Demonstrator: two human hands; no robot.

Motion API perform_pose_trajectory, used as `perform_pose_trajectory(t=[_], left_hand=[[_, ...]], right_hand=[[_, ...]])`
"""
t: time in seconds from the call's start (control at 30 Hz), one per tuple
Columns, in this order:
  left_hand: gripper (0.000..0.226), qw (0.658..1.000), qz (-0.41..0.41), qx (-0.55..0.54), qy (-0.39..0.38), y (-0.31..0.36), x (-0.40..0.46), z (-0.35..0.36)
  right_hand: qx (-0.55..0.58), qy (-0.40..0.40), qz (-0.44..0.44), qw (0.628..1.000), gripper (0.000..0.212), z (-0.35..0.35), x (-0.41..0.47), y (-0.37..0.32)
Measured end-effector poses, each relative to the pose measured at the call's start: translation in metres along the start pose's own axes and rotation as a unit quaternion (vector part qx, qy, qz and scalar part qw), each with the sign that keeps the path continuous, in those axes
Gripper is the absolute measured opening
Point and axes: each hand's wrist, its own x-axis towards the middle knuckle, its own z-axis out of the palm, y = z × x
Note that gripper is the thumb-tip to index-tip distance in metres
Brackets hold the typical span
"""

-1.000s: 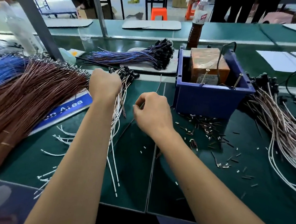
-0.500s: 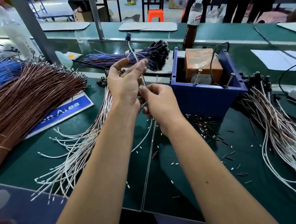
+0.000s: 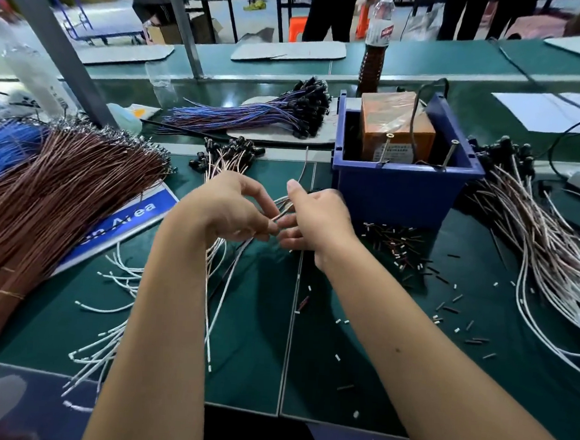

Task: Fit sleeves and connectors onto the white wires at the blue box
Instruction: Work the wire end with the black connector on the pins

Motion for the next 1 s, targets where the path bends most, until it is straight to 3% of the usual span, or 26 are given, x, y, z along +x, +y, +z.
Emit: perform_pose_trajectory(t=[0.13,0.27,0.33,0.4,0.47,0.6,0.73,0.77,0.83,0.9,1.0], left_hand=[[0.006,0.997,0.004,0.074,-0.010,0.001,-0.005,-0.010],[0.025,0.977,0.029,0.120,0.173,-0.004,0.019,-0.014],[0.036,0.972,0.050,0.131,0.187,-0.003,0.031,-0.008],[0.044,0.991,0.043,0.046,0.115,-0.001,0.038,0.001],[0.034,0.996,0.029,-0.043,0.069,-0.002,0.042,0.006],[0.019,0.980,0.005,-0.178,0.084,-0.005,0.047,0.010],[0.018,0.955,-0.035,-0.259,0.140,-0.004,0.053,0.003],[0.015,0.955,-0.038,-0.234,0.178,-0.004,0.057,-0.002],[0.012,0.961,-0.033,-0.070,0.266,-0.008,0.066,-0.015],[0.018,0.934,-0.041,0.105,0.339,-0.012,0.066,-0.025],[0.034,0.910,-0.079,0.235,0.333,-0.007,0.061,-0.026]], right_hand=[[-0.026,0.001,-0.027,0.999,0.032,0.008,0.004,0.002],[-0.036,-0.039,-0.017,0.998,0.031,0.009,0.002,0.001],[-0.038,-0.048,-0.028,0.998,0.031,0.009,0.002,0.001],[-0.053,-0.056,-0.042,0.996,0.033,0.010,0.002,0.002],[-0.069,-0.052,-0.051,0.995,0.034,0.009,0.003,0.005],[-0.068,0.000,-0.086,0.994,0.034,0.007,0.005,0.012],[-0.051,0.073,-0.187,0.978,0.034,0.001,-0.006,0.010],[-0.039,0.086,-0.226,0.970,0.032,0.000,-0.012,0.007],[0.027,0.081,-0.290,0.953,0.030,-0.004,-0.024,-0.006],[0.125,0.036,-0.322,0.938,0.028,-0.011,-0.034,-0.025],[0.222,-0.020,-0.331,0.917,0.026,-0.027,-0.045,-0.059]])
